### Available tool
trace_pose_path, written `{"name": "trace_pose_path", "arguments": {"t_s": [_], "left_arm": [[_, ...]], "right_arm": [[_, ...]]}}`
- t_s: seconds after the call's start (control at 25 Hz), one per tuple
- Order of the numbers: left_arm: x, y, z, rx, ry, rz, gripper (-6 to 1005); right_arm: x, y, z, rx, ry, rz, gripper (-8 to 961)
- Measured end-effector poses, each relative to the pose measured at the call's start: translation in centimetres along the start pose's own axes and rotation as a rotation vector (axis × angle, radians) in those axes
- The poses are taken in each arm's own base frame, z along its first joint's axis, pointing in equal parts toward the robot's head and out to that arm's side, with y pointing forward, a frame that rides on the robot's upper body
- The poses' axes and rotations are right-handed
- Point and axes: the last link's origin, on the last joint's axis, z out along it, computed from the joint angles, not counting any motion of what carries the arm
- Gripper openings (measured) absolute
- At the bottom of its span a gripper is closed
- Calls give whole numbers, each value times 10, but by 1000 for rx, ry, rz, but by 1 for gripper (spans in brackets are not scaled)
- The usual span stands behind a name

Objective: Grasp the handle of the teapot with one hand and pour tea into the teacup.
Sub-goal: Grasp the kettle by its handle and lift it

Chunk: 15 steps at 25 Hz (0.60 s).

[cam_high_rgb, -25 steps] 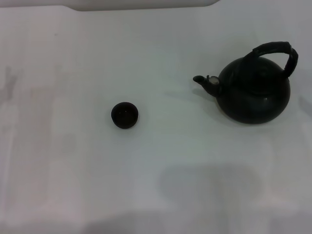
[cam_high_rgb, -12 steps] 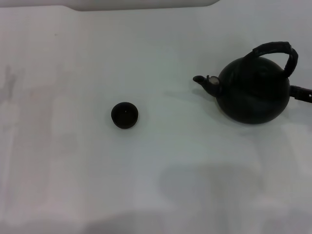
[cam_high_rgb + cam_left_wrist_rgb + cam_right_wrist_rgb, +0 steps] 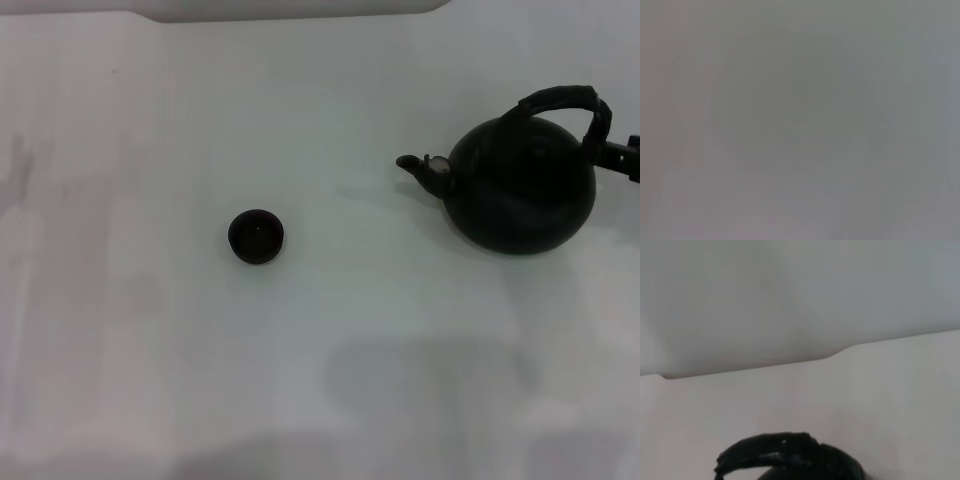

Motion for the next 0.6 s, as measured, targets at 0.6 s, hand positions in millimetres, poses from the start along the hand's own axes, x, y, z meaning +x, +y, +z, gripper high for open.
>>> {"name": "trace_pose_path", "arguments": {"t_s": [0.6], "left_arm": [[0, -1, 0, 1, 0, 1, 861]], "right_arm": [[-4, 1, 23, -17, 11, 1, 612]]}}
